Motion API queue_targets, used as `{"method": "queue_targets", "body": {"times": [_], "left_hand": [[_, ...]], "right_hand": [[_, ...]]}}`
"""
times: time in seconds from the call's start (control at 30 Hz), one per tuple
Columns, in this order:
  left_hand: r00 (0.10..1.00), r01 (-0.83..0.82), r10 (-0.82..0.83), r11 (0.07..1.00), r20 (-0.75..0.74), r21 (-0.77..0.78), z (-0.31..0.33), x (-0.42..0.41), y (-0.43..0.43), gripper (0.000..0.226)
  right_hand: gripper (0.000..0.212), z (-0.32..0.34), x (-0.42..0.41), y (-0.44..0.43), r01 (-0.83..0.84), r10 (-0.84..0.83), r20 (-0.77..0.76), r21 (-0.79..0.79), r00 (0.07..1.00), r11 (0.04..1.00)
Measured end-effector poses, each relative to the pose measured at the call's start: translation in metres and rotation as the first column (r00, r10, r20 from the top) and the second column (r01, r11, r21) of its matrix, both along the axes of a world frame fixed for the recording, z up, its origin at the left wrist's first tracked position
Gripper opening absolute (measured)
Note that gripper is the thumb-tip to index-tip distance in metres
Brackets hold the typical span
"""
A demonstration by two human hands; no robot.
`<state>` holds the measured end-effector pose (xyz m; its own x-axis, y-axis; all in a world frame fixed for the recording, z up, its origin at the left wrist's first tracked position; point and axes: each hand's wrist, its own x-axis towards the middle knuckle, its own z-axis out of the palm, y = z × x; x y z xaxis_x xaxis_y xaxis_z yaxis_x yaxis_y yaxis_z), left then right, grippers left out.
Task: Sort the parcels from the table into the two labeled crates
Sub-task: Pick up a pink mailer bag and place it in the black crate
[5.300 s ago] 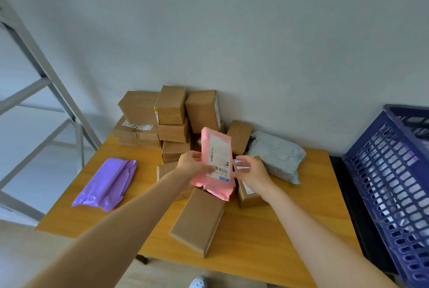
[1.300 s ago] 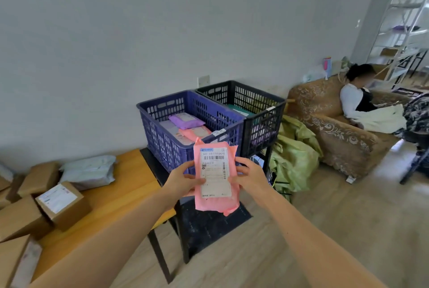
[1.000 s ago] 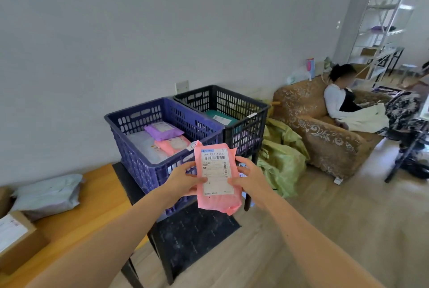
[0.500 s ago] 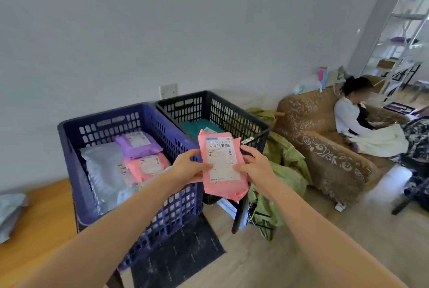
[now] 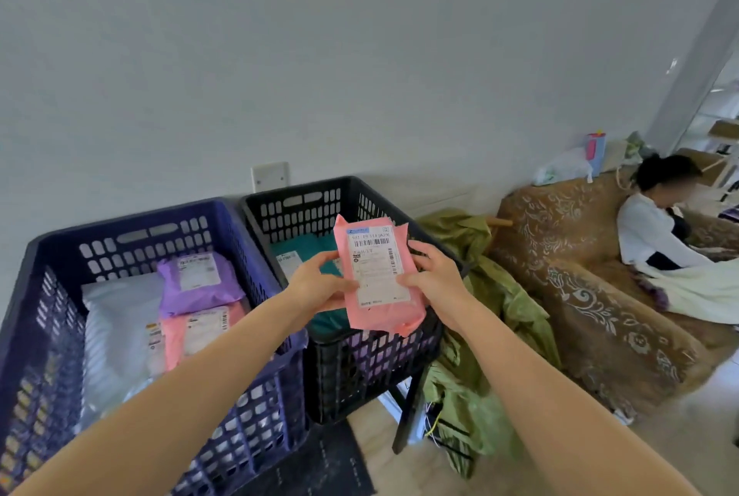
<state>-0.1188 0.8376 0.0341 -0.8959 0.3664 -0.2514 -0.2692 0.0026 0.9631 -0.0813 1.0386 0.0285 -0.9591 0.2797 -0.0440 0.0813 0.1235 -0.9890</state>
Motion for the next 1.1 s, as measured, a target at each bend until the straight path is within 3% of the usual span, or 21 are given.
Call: {"method": "queue_targets", "body": {"times": [0.27, 0.5, 0.7, 1.1], "left_hand": [[0.982, -0.190, 0.191, 0.980, 0.012, -0.057, -0.006, -0.063, 0.053, 0.064], [0.945, -0.325, 0.326, 0.936, -0.015, -0.134, -0.015, -0.116, 0.074, 0.062], [0.921, -0.372, 0.388, 0.905, 0.037, -0.206, -0.043, -0.162, 0.074, 0.065], [0.906, -0.352, 0.404, 0.887, 0.130, -0.299, -0.102, -0.256, 0.068, 0.068]], "right_hand": [[0.056, -0.008, -0.092, 0.051, -0.158, 0.158, 0.023, 0.019, 0.987, 0.987], [0.063, -0.014, -0.165, 0.071, -0.280, 0.279, 0.043, 0.024, 0.959, 0.960], [0.061, -0.037, -0.214, 0.065, -0.334, 0.330, 0.098, 0.039, 0.939, 0.942], [0.054, -0.089, -0.308, 0.038, -0.314, 0.272, 0.212, 0.199, 0.939, 0.928]]}}
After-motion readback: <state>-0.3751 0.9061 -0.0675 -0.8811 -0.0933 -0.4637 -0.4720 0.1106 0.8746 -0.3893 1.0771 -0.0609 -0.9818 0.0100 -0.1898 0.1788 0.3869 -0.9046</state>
